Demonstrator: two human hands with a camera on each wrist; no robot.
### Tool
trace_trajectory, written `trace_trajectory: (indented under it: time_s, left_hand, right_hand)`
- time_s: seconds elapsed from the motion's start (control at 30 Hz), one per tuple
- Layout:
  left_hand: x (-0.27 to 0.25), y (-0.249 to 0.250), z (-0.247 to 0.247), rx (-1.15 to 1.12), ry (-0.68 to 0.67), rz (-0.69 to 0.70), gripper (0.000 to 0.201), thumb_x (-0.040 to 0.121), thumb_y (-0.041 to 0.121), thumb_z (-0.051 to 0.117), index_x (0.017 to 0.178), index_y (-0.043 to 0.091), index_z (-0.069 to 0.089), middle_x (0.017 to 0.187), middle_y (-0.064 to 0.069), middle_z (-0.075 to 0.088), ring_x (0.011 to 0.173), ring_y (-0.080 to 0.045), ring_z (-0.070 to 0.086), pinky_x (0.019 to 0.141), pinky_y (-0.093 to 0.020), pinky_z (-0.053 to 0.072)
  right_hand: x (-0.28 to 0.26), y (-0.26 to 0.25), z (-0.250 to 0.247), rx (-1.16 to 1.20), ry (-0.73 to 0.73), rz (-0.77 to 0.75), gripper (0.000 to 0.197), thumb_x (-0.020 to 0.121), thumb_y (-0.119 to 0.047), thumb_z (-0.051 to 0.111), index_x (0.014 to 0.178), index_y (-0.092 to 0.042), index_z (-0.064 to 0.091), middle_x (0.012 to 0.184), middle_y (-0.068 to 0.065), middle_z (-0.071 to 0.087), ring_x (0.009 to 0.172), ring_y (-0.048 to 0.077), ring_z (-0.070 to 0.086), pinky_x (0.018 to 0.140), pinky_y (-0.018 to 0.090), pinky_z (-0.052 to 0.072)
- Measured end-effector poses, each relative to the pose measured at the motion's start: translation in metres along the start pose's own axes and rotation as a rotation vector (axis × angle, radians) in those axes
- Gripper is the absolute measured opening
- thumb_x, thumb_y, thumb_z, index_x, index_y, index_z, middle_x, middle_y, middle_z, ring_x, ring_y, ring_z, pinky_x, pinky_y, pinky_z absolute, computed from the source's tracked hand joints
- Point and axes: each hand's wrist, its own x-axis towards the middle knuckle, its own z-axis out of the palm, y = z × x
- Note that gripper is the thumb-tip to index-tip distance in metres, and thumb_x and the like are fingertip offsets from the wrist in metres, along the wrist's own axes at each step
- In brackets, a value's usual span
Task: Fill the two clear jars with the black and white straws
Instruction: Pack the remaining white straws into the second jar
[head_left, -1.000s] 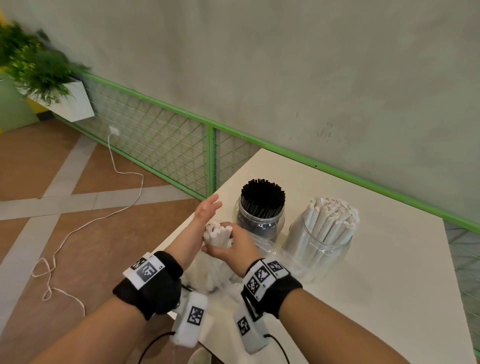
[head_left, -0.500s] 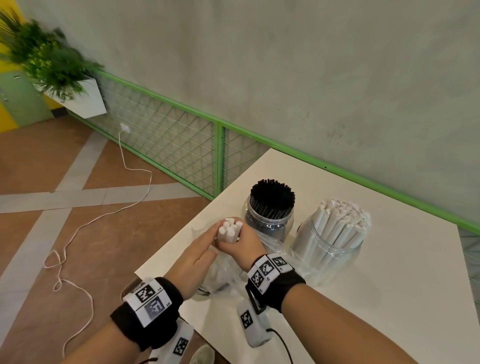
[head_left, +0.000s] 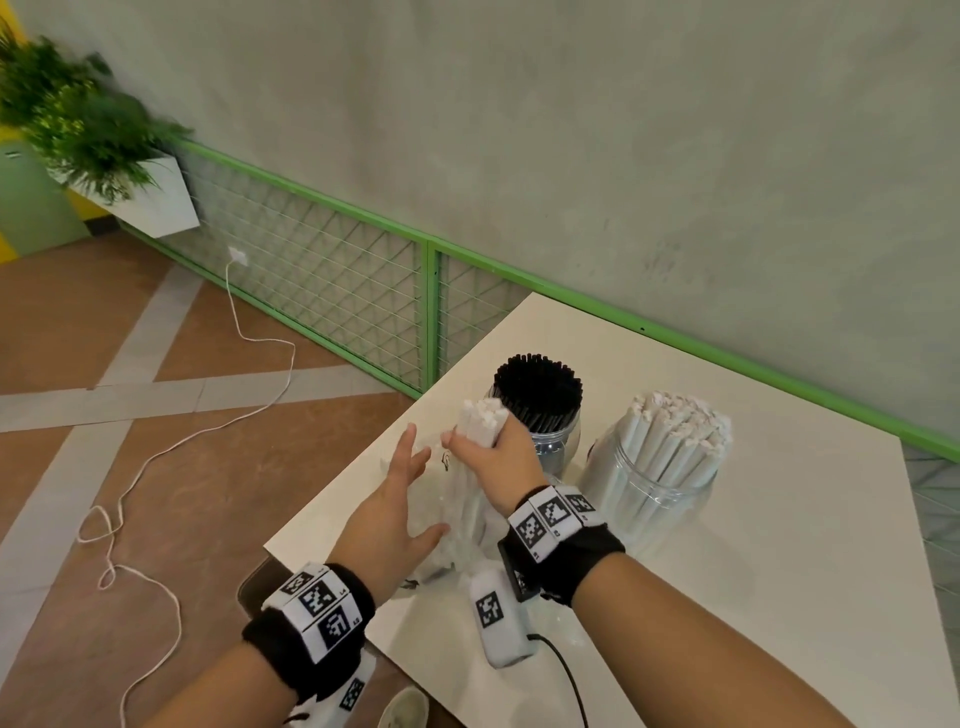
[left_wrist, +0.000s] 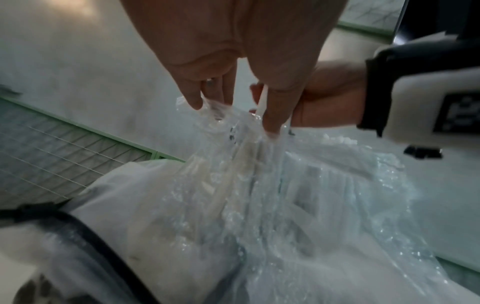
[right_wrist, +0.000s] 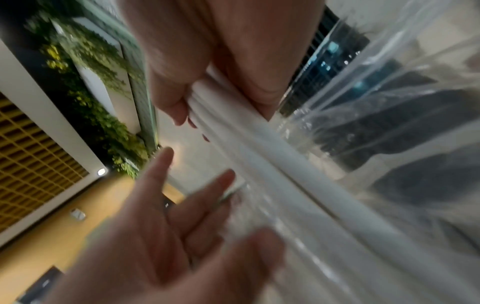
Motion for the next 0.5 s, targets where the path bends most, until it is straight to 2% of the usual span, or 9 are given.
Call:
trace_trajectory:
  time_s: [0.07,0.1,0.17,0.23,0.3,0.37,0.43,0.5]
  left_hand:
    - [0.000,-0.004,0.004,0.058,-0.017,0.007,0.117,0.077,0.024,0.075,0.136,0.047,-0.023,0.149,0.015,0.032,0.123,-0.013,0.051,0.095,-0.021,0.040]
    - [-0.001,-0.006,0.005,0.089,-0.030,0.012,0.117,0.077,0.025,0.075,0.136,0.046,-0.024,0.149,0.016,0.031,0.120,-0.014,0.053,0.093,-0.022,0.042]
    - [-0.002,-0.010,0.008,0.138,-0.050,0.018,0.114,0.078,0.026,0.074,0.139,0.045,-0.021,0.148,0.018,0.032,0.115,-0.015,0.057,0.089,-0.022,0.044]
    - [-0.004,-0.013,0.011,0.168,-0.072,0.023,0.103,0.080,0.027,0.071,0.142,0.044,-0.010,0.147,0.017,0.035,0.119,-0.014,0.052,0.092,-0.022,0.041]
    - [-0.006,-0.014,0.015,0.199,-0.114,0.014,0.087,0.084,0.027,0.066,0.142,0.044,0.003,0.147,0.011,0.036,0.130,-0.012,0.041,0.101,-0.022,0.034]
    - [-0.007,-0.013,0.019,0.239,-0.156,0.000,0.076,0.086,0.028,0.062,0.144,0.038,0.014,0.148,0.007,0.035,0.133,-0.013,0.035,0.105,-0.022,0.028]
    - [-0.007,-0.014,0.024,0.258,-0.178,-0.009,0.074,0.087,0.028,0.062,0.145,0.035,0.017,0.148,0.006,0.034,0.134,-0.014,0.034,0.106,-0.023,0.027]
    - [-0.007,-0.015,0.028,0.264,-0.196,-0.011,0.073,0.087,0.029,0.062,0.144,0.035,0.017,0.148,0.007,0.034,0.133,-0.014,0.034,0.106,-0.023,0.027]
  right_hand:
    - [-0.001,-0.010,-0.010,0.040,0.060,-0.023,0.016,0.081,-0.014,0.073,0.087,-0.021,0.059,0.078,-0.011,0.065,0.067,-0.008,0.061,0.060,0.009,0.046]
    - [-0.003,-0.014,-0.016,0.063,0.102,-0.029,0.017,0.081,-0.015,0.074,0.087,-0.021,0.059,0.079,-0.010,0.065,0.069,-0.005,0.063,0.062,0.011,0.048]
    - [-0.009,-0.017,-0.030,0.084,0.185,-0.035,0.018,0.079,-0.018,0.075,0.089,-0.021,0.060,0.082,-0.005,0.067,0.078,0.008,0.066,0.070,0.024,0.054]
    - [-0.017,-0.011,-0.046,0.076,0.244,-0.026,0.022,0.078,-0.021,0.076,0.094,-0.015,0.062,0.087,0.000,0.067,0.083,0.016,0.065,0.072,0.029,0.054]
    - [-0.027,0.001,-0.059,0.053,0.258,-0.014,0.027,0.078,-0.020,0.076,0.099,-0.009,0.063,0.089,0.003,0.068,0.084,0.016,0.066,0.068,0.023,0.053]
    - [-0.037,0.016,-0.064,0.000,0.241,0.021,0.028,0.078,-0.017,0.077,0.101,-0.010,0.062,0.090,0.000,0.068,0.082,0.008,0.065,0.065,0.015,0.051]
    - [-0.045,0.036,-0.063,-0.060,0.203,0.074,0.033,0.077,-0.017,0.077,0.105,-0.012,0.060,0.091,-0.004,0.066,0.081,0.002,0.062,0.064,0.013,0.048]
    - [-0.051,0.056,-0.060,-0.129,0.187,0.135,0.042,0.075,-0.020,0.079,0.111,-0.014,0.057,0.095,-0.004,0.065,0.087,0.006,0.061,0.066,0.013,0.046]
